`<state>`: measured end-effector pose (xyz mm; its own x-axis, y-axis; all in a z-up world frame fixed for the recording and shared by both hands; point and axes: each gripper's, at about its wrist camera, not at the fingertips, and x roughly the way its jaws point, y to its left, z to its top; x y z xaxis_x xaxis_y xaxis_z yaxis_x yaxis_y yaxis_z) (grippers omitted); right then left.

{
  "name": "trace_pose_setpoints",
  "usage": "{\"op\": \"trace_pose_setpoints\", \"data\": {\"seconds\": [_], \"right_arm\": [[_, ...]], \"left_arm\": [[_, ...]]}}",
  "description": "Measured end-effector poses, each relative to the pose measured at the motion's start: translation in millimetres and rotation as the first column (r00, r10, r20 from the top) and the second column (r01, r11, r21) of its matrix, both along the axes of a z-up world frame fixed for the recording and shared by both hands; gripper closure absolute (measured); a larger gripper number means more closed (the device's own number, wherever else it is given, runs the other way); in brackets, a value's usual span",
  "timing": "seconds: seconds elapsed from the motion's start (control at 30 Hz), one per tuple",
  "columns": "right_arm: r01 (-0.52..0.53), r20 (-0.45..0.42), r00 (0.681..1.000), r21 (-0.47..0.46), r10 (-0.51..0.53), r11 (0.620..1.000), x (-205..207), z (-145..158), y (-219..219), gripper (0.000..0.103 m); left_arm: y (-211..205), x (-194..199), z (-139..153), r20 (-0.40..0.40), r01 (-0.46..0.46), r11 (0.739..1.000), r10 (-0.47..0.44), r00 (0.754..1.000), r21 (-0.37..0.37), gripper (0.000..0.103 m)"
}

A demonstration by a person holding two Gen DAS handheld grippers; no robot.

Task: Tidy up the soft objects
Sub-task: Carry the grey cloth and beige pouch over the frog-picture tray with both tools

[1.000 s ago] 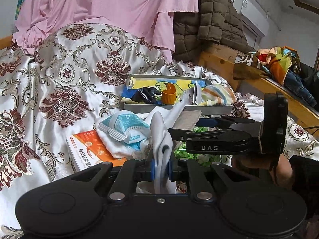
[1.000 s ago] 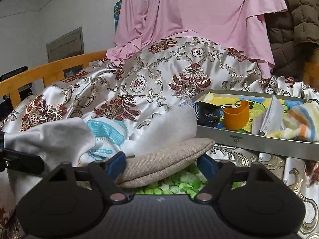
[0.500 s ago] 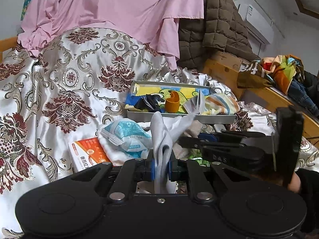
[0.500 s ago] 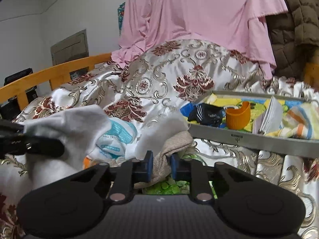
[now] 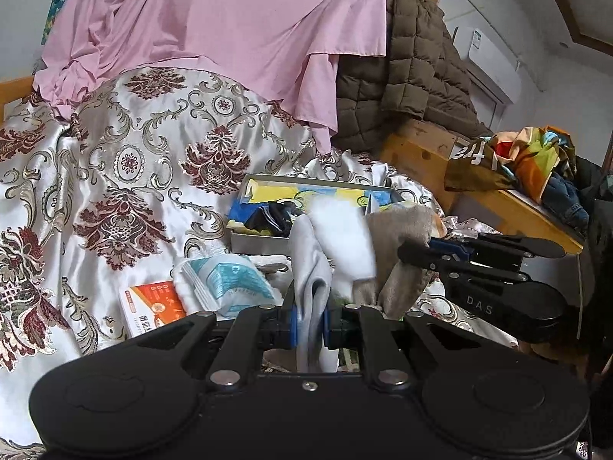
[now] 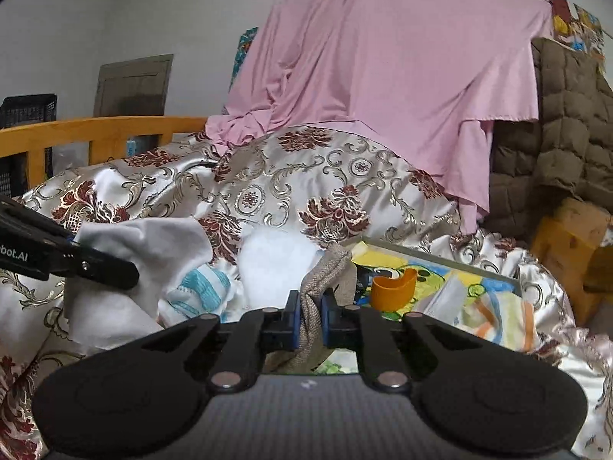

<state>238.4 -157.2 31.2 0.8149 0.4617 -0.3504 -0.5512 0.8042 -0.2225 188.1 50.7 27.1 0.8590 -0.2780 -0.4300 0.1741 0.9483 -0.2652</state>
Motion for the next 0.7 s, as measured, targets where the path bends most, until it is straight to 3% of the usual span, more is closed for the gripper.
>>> {"op": "trace_pose_setpoints", "data": {"seconds": [0.33, 0.53, 0.7], "right_arm": [[-0.005, 0.068, 0.998, 0.053, 0.002, 0.999, -6.5, 24.3, -19.0, 0.092], [-0.007, 0.097, 0.995, 0.074, 0.0, 0.997, 5.9, 46.4, -21.4, 0.092], [-0.016, 0.078, 0.997, 0.116, 0.006, 0.993, 44.0, 72.2, -19.7, 0.092]], "left_arm": [[-1.7, 11.1, 18.6, 0.054, 0.011, 1.0, -0.011, 0.998, 0.005, 0.091], [-2.1, 38.6, 58.3, 0.115, 0.051, 0.997, -0.057, 0.992, 0.054, 0.091], [-1.5, 85.4, 101.1, 0.099, 0.066, 0.992, -0.076, 0.992, 0.103, 0.091]]}}
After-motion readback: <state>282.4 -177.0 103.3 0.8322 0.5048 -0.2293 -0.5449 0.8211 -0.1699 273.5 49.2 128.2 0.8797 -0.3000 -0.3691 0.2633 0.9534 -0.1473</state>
